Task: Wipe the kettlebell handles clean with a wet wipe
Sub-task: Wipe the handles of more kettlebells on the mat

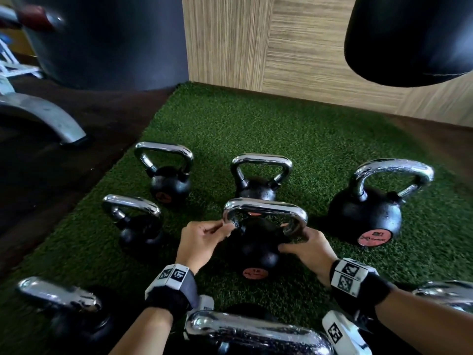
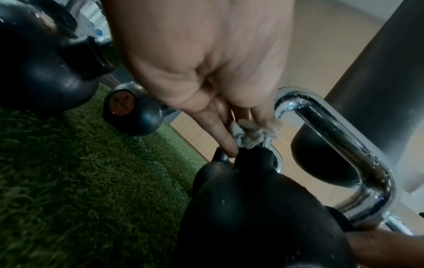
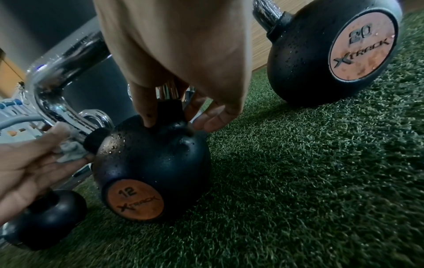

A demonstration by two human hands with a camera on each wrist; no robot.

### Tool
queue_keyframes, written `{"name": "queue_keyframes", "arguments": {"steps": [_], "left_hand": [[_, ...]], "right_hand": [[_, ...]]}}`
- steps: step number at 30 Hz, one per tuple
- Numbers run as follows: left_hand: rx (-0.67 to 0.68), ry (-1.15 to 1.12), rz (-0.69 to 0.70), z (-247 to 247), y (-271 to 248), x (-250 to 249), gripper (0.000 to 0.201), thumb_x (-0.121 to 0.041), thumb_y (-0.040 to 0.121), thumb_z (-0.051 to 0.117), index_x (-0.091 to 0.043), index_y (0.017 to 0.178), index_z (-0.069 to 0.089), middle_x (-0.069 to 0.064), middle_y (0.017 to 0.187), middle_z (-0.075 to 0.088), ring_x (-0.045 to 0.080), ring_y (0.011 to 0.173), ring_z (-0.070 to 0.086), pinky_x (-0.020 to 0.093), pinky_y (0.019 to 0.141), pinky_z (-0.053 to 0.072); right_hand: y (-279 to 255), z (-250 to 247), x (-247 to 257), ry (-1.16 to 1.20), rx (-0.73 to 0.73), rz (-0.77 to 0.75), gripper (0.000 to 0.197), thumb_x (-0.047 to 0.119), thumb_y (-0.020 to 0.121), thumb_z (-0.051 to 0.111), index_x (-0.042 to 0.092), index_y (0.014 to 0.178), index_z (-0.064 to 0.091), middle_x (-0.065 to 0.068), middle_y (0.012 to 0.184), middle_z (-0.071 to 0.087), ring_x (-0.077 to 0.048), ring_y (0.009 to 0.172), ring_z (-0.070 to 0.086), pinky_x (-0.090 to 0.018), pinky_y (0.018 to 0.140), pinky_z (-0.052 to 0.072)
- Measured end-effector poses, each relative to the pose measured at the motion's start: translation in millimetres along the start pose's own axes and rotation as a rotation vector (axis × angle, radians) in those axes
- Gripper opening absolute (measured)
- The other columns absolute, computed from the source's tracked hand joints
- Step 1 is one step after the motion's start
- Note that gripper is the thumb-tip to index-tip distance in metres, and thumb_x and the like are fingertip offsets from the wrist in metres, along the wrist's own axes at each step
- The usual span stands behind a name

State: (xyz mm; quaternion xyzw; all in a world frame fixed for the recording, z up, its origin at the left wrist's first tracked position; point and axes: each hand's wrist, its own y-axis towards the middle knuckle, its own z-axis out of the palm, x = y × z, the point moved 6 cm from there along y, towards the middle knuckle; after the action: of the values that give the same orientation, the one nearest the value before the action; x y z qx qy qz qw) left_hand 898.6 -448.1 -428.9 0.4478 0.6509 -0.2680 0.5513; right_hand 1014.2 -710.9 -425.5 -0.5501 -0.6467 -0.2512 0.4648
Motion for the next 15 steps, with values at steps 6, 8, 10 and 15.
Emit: {"name": "queue_keyframes", "arguments": {"steps": [6,8,10,15], "left_hand": [[-0.031,0.138,0.037,6.2,20.0,-11.8,0.017,-0.047,0.083,0.078,-0.031,0.087,0.083,-0.016,0.075,0.078,-0.002,0.074,0.074,0.031,0.076,0.062],[-0.036,0.202,0.072,11.9,33.6,-17.8,0.019,-0.041,0.085,0.079,-0.023,0.089,0.084,-0.013,0.077,0.079,-0.010,0.071,0.069,0.020,0.072,0.053],[-0.039,0.315,0.110,18.8,47.3,-28.0,0.020,-0.037,0.087,0.079,-0.019,0.091,0.084,-0.003,0.082,0.080,-0.004,0.077,0.070,0.015,0.071,0.048],[0.159,0.433,0.073,49.7,79.9,-52.2,0.018,-0.032,0.087,0.076,-0.015,0.084,0.081,0.008,0.077,0.078,0.022,0.082,0.076,0.034,0.078,0.058]], "right_hand": [[-12.5,-8.3,-1.6,-0.138,-0.032,-0.037,0.037,0.017,0.054,0.074,0.035,0.086,0.078,0.003,0.074,0.076,-0.014,0.069,0.070,-0.029,0.065,0.058],[-18.7,-10.1,1.0,-0.207,-0.047,-0.089,0.033,0.011,0.062,0.076,0.042,0.074,0.076,0.010,0.065,0.073,-0.005,0.064,0.066,-0.022,0.061,0.053],[-26.9,-10.3,8.6,-0.259,-0.064,-0.143,0.042,0.009,0.064,0.078,0.050,0.058,0.069,0.020,0.054,0.066,0.007,0.054,0.059,-0.008,0.050,0.041],[-40.3,10.9,23.2,-0.320,0.040,-0.255,0.023,0.016,0.067,0.080,0.038,0.072,0.078,0.018,0.064,0.071,0.005,0.061,0.064,-0.006,0.050,0.042]]}}
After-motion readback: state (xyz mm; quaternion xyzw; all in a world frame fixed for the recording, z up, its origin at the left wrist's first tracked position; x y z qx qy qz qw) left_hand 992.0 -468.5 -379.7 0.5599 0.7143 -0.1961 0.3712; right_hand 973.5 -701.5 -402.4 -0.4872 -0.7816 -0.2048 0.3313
